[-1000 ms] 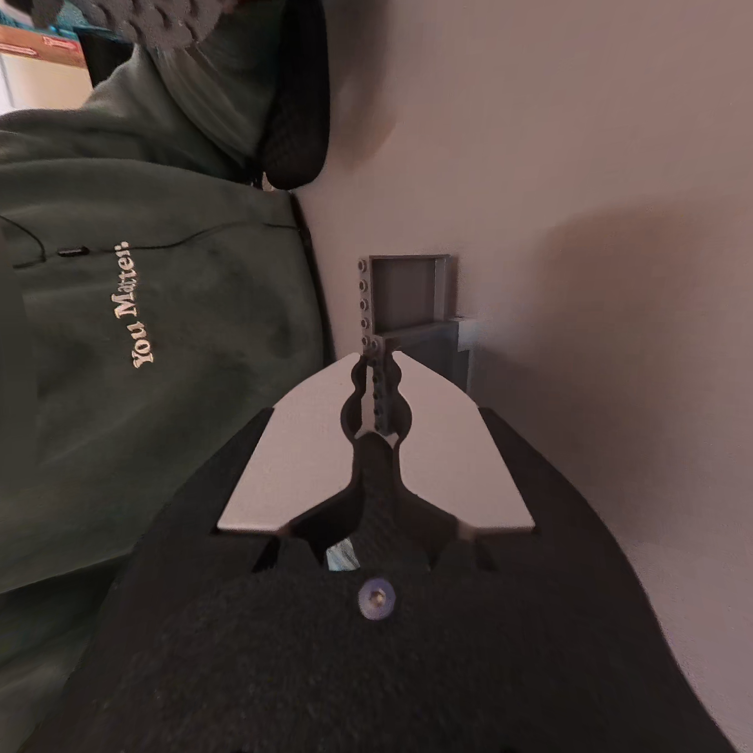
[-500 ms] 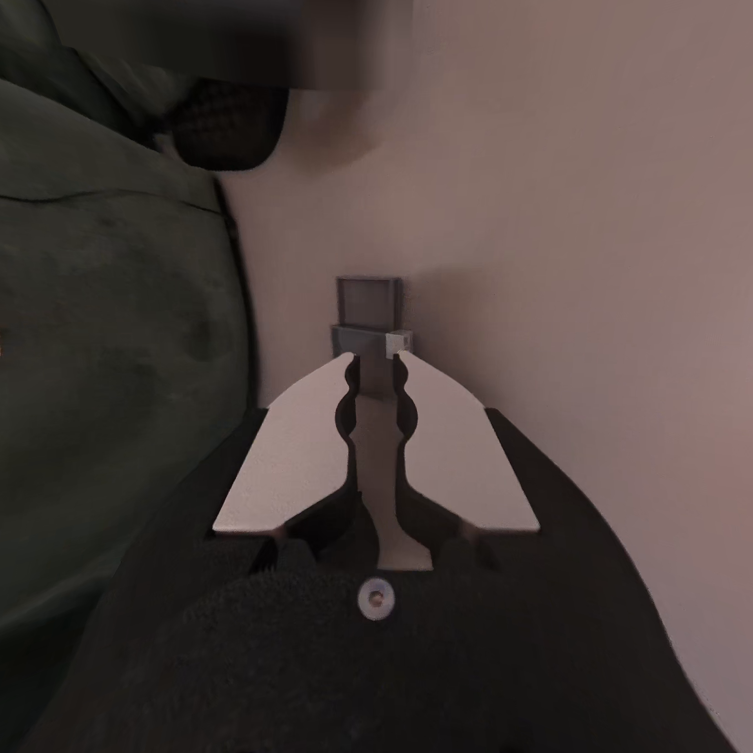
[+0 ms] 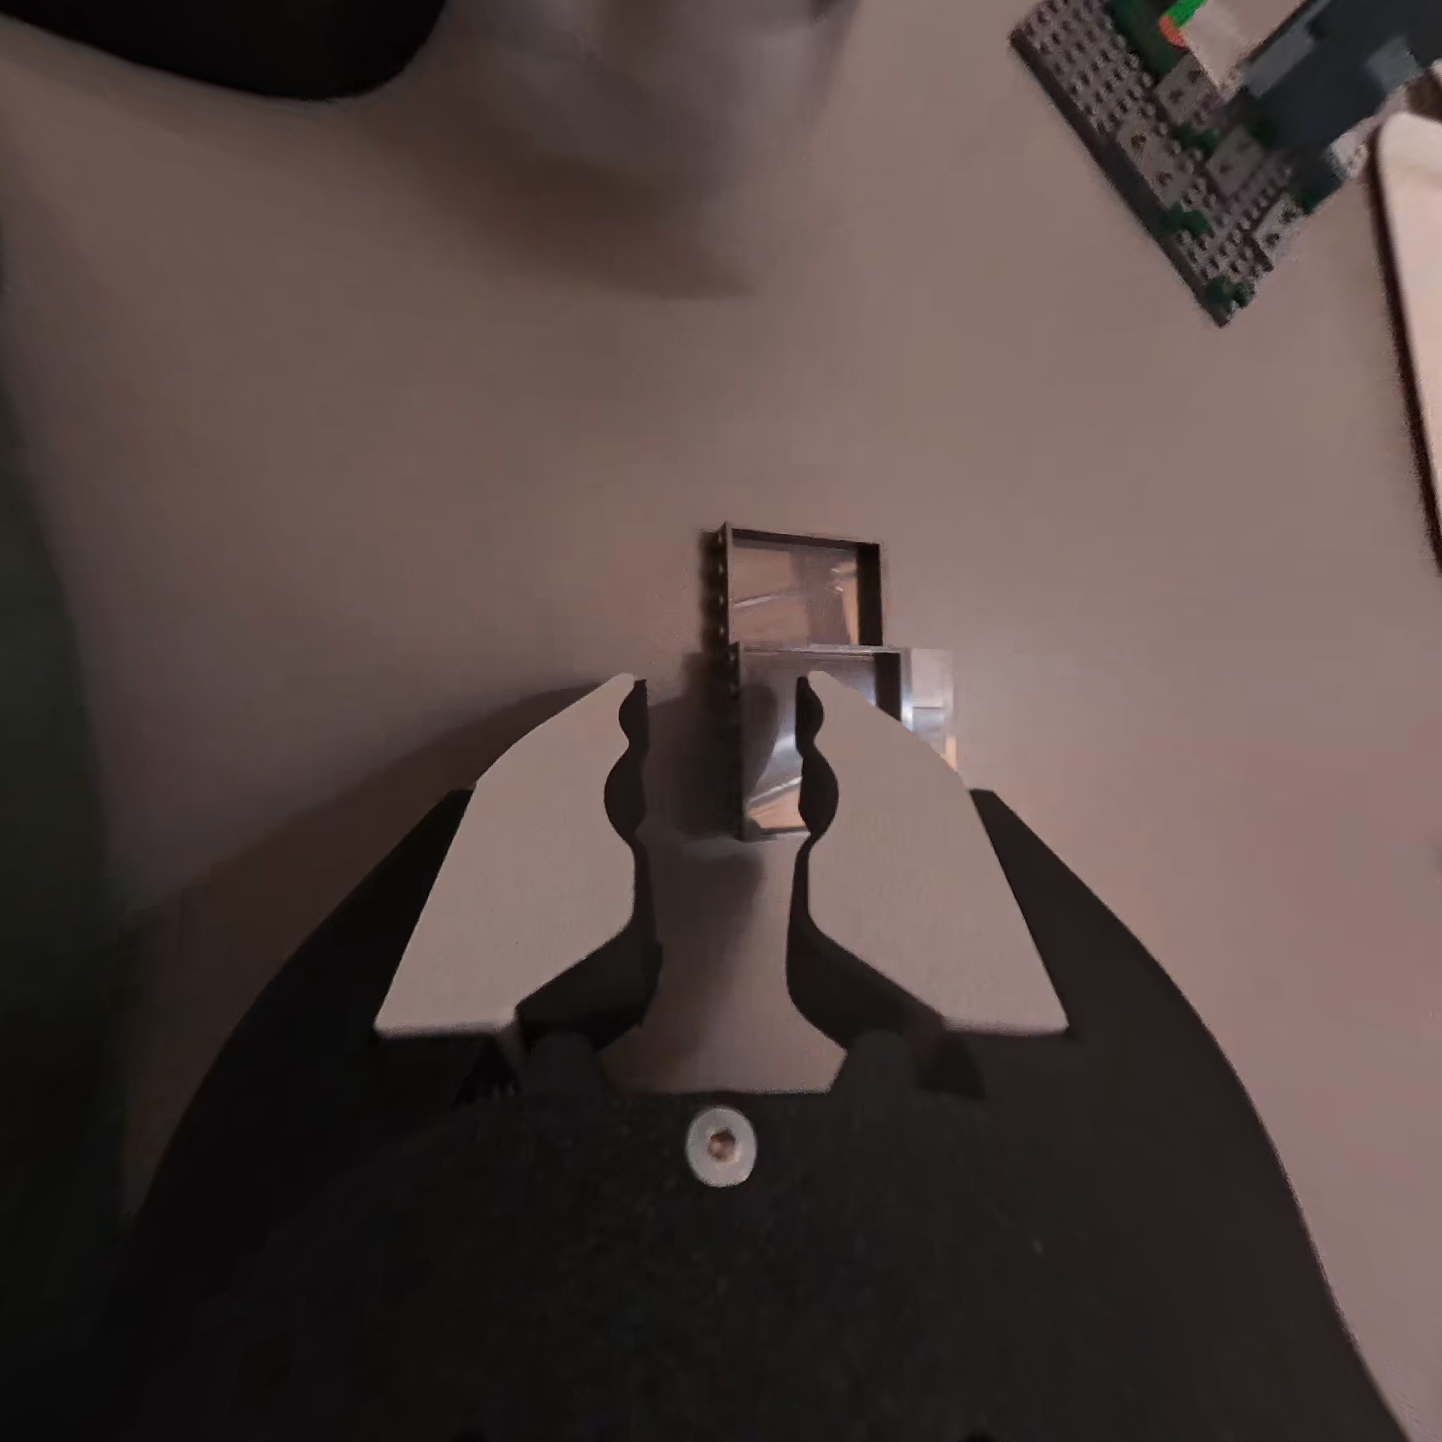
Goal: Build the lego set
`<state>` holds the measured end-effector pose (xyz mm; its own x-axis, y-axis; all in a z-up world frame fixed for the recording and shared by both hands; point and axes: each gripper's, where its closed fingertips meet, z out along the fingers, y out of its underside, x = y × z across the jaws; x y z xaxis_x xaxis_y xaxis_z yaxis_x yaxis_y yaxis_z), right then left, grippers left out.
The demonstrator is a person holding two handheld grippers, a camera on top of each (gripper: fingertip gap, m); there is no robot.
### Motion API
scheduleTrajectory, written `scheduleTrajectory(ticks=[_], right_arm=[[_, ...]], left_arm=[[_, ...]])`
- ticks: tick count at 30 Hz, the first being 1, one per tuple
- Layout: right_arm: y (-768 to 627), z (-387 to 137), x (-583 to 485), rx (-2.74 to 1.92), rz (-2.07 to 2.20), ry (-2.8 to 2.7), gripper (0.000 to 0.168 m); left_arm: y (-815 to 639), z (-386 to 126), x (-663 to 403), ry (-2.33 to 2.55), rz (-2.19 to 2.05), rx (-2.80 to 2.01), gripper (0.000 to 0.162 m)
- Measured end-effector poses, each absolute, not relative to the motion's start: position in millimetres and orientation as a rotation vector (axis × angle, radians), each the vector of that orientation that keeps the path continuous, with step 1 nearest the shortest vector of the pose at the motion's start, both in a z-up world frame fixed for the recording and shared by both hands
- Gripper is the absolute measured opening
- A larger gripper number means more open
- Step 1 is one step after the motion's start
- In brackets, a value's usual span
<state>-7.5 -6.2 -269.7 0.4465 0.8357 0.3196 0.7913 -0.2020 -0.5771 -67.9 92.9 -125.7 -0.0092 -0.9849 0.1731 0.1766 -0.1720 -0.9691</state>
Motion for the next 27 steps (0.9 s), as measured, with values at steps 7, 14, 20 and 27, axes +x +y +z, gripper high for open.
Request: scheduleTrajectory(ticks=[7, 14, 20, 27], right_arm=[[10.7, -272.4, -10.3, -1.98, -0.096, -1.261, 0.028], [29.7, -274.2, -3.0, -1.949, -0.218, -1.272, 0.012], [30.4, -256.7, 3.1, -1.98, -0.081, -1.304, 0.005], [14.3, -168.8, -5.8, -1.986, 0.841, -1.071, 0.004]], left_arm=[[79.8, -121.0, -64.7, 1.026, -1.404, -1.173, 0.027], [74.1, -120.7, -62.5, 1.058, -1.384, -1.166, 0.027], [76.3, -119.7, -64.6, 1.046, -1.385, -1.163, 0.027], [65.2, -118.2, -62.3, 1.066, -1.468, -1.116, 0.027]])
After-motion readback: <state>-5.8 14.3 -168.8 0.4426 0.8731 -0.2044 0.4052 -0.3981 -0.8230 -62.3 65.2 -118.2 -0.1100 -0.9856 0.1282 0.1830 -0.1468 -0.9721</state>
